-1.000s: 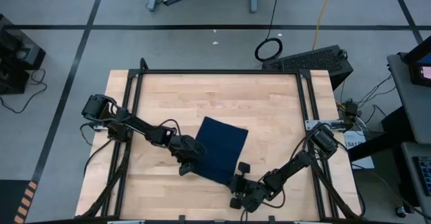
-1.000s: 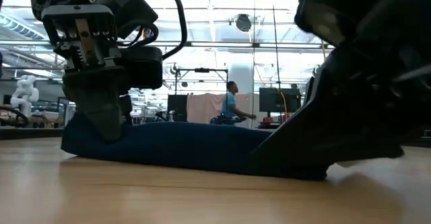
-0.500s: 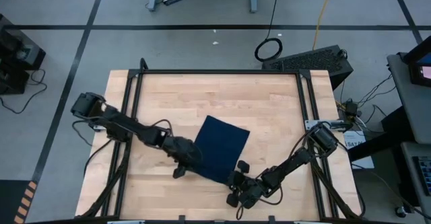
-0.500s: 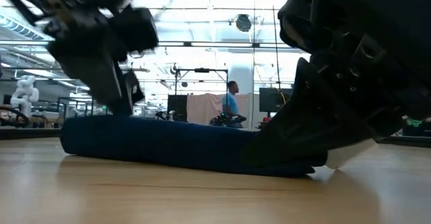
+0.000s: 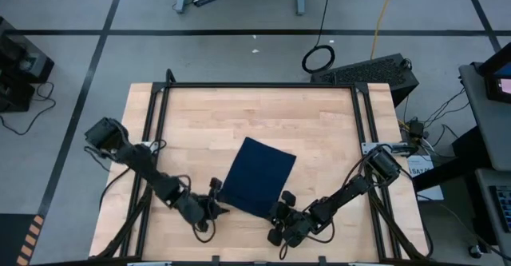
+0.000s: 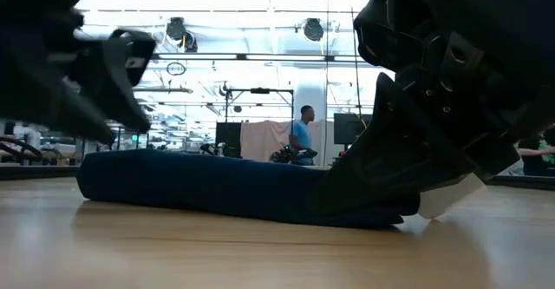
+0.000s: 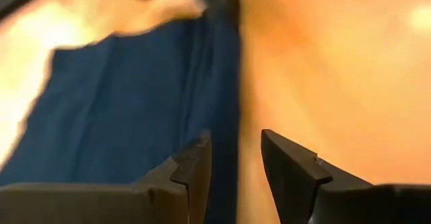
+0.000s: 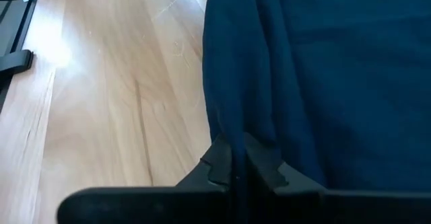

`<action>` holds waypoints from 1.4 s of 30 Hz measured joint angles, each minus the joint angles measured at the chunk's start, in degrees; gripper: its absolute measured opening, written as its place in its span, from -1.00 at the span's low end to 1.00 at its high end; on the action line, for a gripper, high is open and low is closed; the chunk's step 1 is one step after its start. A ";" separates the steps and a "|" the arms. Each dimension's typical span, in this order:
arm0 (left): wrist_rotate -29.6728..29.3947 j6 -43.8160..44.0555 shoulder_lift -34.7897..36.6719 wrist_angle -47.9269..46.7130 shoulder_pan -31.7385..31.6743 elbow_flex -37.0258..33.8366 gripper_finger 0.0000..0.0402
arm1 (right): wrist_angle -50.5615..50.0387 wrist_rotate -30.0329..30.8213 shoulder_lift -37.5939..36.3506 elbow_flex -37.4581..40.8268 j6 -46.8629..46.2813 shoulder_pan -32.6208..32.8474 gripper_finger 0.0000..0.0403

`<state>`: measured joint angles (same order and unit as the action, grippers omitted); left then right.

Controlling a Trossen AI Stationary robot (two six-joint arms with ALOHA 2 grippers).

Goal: Roll towel
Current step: Roll the dark blue towel

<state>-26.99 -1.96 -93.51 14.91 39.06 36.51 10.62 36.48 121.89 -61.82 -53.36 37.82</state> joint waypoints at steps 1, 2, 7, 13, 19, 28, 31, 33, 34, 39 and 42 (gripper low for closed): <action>-3.39 -0.02 -0.99 -0.28 0.64 -0.03 -0.32 | -0.02 -0.02 0.00 0.00 0.00 0.00 -0.98; -6.23 0.04 -1.90 -0.21 1.02 -0.04 -0.32 | -0.03 -0.02 0.01 0.00 0.00 0.00 -0.98; -8.65 0.32 -3.54 0.73 1.19 -0.04 -0.32 | -0.10 -0.19 0.02 0.02 -0.80 0.00 -0.98; -7.50 1.41 -3.52 1.34 1.61 -0.04 -0.32 | -0.12 -0.31 0.02 0.07 -1.51 -0.01 -0.98; -4.65 3.39 -3.52 2.21 3.48 -0.04 -0.19 | -0.16 -0.45 0.02 0.09 -1.91 -0.02 -0.98; -6.10 0.53 -3.52 -2.29 3.89 0.00 0.23 | -0.14 -0.82 0.02 0.09 -2.56 -0.02 -0.98; -6.33 0.07 -3.52 -4.72 2.92 0.00 0.23 | -0.14 -0.82 0.02 0.09 -2.56 -0.02 -0.98; -6.35 -0.35 -3.53 -4.98 2.27 0.00 0.22 | -0.14 -0.80 0.02 0.09 -2.56 -0.02 -0.98; -6.36 -0.61 -3.52 -4.95 1.87 0.00 0.22 | -0.12 -0.80 0.02 0.09 -2.56 -0.02 -0.98; -3.35 -1.22 -3.52 -5.14 -1.07 0.00 0.22 | -0.09 -0.80 0.02 0.09 -2.54 -0.02 -0.98; 0.38 -0.73 -3.52 -5.22 -3.44 0.02 0.22 | 0.18 -0.82 0.02 0.11 -2.05 -0.02 -0.98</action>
<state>-26.61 -2.69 -97.03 9.69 35.62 36.53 10.80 35.67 121.91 -61.71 -55.42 37.80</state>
